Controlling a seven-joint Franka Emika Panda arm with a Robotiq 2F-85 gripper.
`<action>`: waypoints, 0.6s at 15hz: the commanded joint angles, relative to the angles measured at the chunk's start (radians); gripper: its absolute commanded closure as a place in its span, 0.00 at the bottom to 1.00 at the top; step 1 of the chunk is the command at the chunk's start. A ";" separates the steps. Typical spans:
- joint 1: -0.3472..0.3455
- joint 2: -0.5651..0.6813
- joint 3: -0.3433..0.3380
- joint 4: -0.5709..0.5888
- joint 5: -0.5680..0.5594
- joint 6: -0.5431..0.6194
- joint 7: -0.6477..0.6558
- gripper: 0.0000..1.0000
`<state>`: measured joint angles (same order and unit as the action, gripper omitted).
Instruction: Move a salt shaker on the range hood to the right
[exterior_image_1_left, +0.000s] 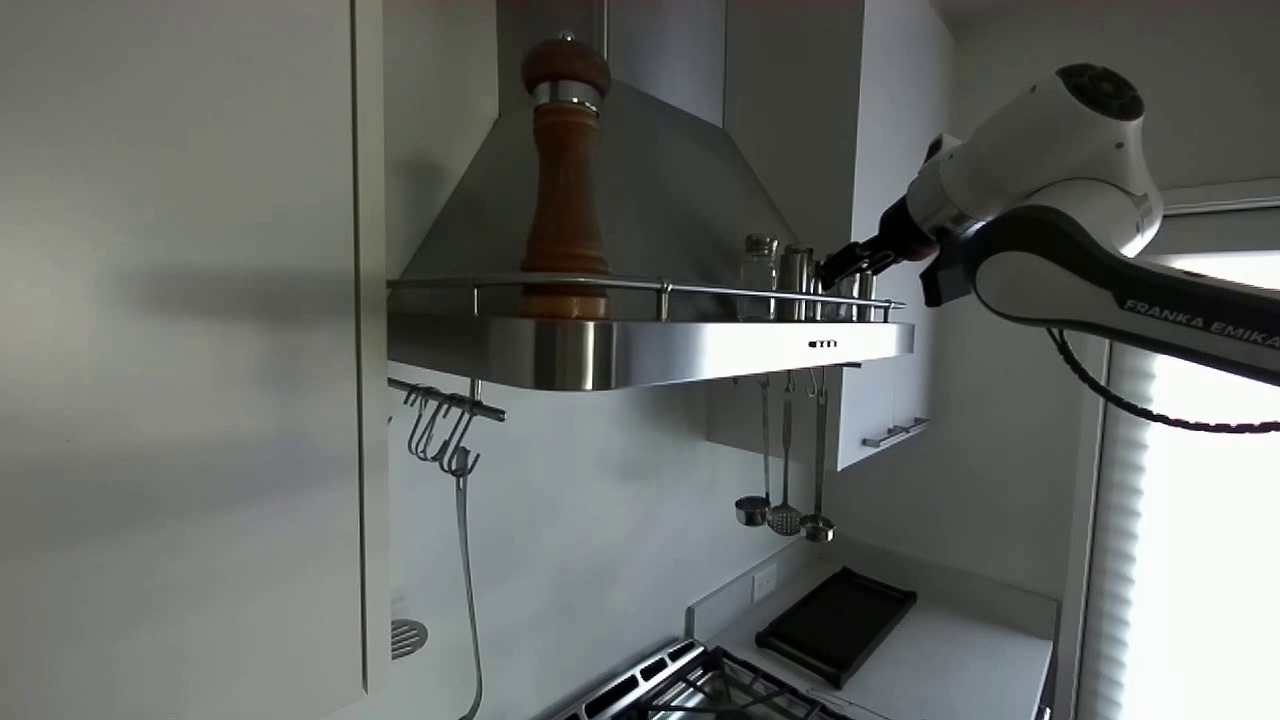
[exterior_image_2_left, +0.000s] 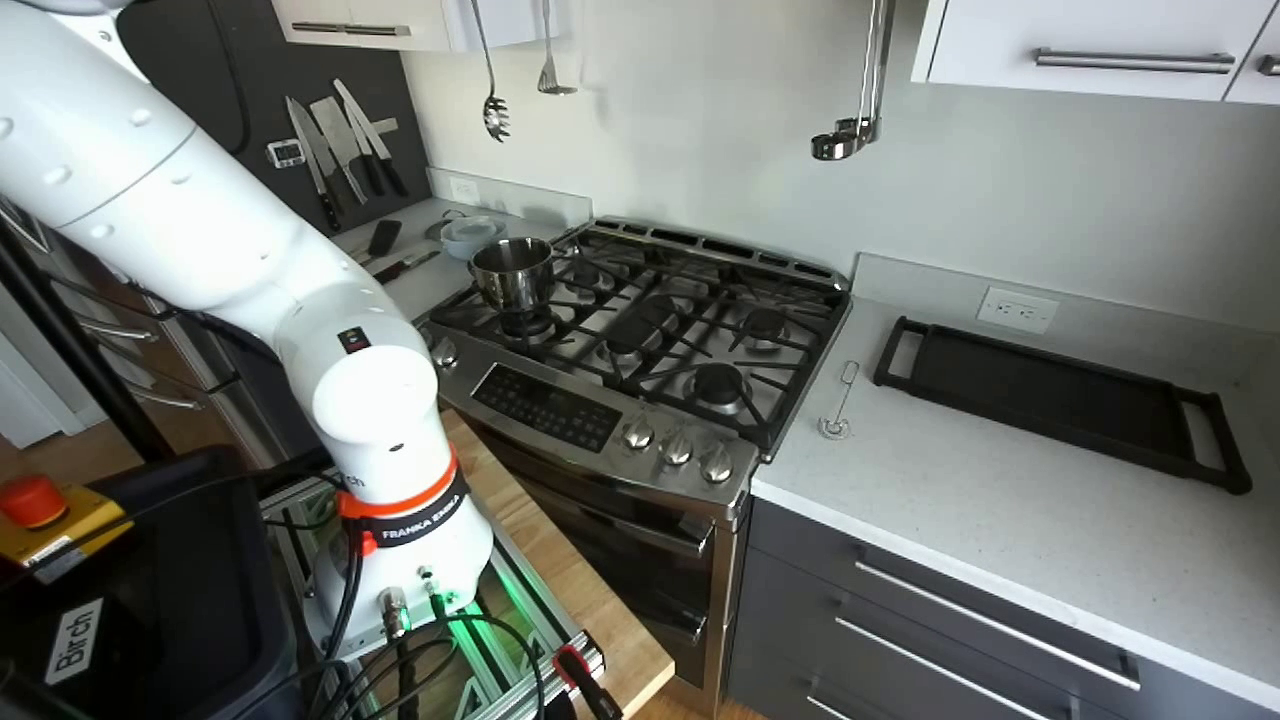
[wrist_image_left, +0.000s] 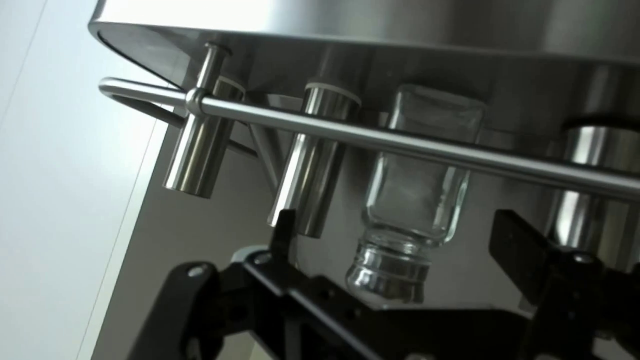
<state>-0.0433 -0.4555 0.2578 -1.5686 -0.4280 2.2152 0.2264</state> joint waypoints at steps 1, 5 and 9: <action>0.005 0.011 -0.013 0.011 0.039 0.021 0.030 0.06; -0.004 0.013 -0.017 0.012 0.051 0.053 0.074 0.12; -0.009 0.015 -0.018 0.007 0.059 0.085 0.102 0.11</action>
<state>-0.0474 -0.4492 0.2437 -1.5683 -0.3939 2.2782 0.3080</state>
